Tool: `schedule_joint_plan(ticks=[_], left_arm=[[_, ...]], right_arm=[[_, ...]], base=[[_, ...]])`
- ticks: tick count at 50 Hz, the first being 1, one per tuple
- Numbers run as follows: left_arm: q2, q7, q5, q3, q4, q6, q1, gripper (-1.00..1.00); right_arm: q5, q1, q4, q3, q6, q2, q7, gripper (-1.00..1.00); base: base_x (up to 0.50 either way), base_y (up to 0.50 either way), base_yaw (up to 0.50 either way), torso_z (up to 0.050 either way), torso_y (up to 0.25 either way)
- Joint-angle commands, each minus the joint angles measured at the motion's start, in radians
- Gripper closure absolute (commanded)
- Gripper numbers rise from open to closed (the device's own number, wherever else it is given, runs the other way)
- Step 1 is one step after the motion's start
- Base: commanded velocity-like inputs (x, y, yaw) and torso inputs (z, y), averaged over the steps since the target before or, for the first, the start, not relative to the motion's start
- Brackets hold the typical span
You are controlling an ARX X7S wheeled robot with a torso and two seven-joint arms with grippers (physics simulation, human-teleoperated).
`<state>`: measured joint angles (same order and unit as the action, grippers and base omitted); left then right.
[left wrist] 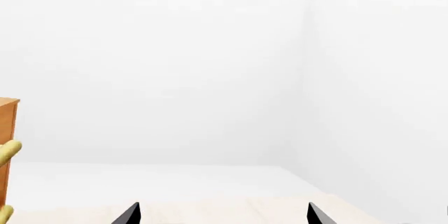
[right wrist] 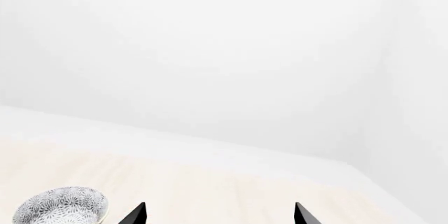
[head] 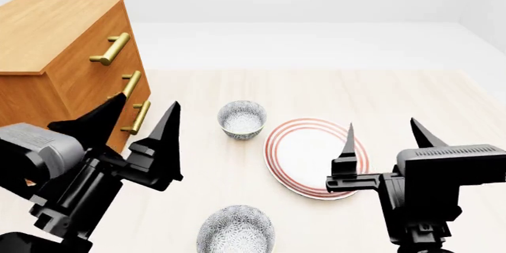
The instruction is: Stack the bowl in the middle on the bowl at the back.
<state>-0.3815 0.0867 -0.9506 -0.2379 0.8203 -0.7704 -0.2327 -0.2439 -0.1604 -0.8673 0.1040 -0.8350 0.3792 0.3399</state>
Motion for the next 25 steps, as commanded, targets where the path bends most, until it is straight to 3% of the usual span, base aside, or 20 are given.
schedule_joint_plan(ticks=[1, 6, 10, 17, 23, 25], left_arm=[[0.061, -0.040, 0.222, -0.024, 0.109, 0.205, 0.085, -1.00], [0.093, -0.030, 0.263, -0.058, 0.137, 0.278, 0.124, -1.00], [0.107, -0.045, 0.261, -0.095, 0.166, 0.334, 0.183, -1.00], [0.096, -0.047, 0.154, -0.180, 0.197, 0.379, 0.256, -1.00], [0.095, -0.066, 0.121, -0.212, 0.217, 0.437, 0.323, -1.00], [0.084, -0.070, 0.094, -0.221, 0.222, 0.467, 0.348, -1.00]], right_arm=[[-0.021, 0.050, -0.179, 0.005, 0.016, 0.072, 0.094, -1.00], [-0.302, -0.019, -0.180, 0.236, 0.253, 0.441, 0.542, -1.00], [-0.355, -0.176, -0.180, 0.529, 0.433, 0.645, 0.786, -1.00], [-0.310, -0.556, -0.180, 1.086, 0.659, 0.817, 1.030, -1.00], [-0.252, -1.057, -0.180, 1.702, 0.777, 0.825, 1.229, -1.00], [-0.225, -1.056, -0.180, 1.707, 0.795, 0.849, 1.230, -1.00]], base=[[0.00, 0.00, 0.00, 0.000, 0.000], [0.00, 0.00, 0.00, 0.000, 0.000], [0.00, 0.00, 0.00, 0.000, 0.000], [0.00, 0.00, 0.00, 0.000, 0.000], [0.00, 0.00, 0.00, 0.000, 0.000], [0.00, 0.00, 0.00, 0.000, 0.000]])
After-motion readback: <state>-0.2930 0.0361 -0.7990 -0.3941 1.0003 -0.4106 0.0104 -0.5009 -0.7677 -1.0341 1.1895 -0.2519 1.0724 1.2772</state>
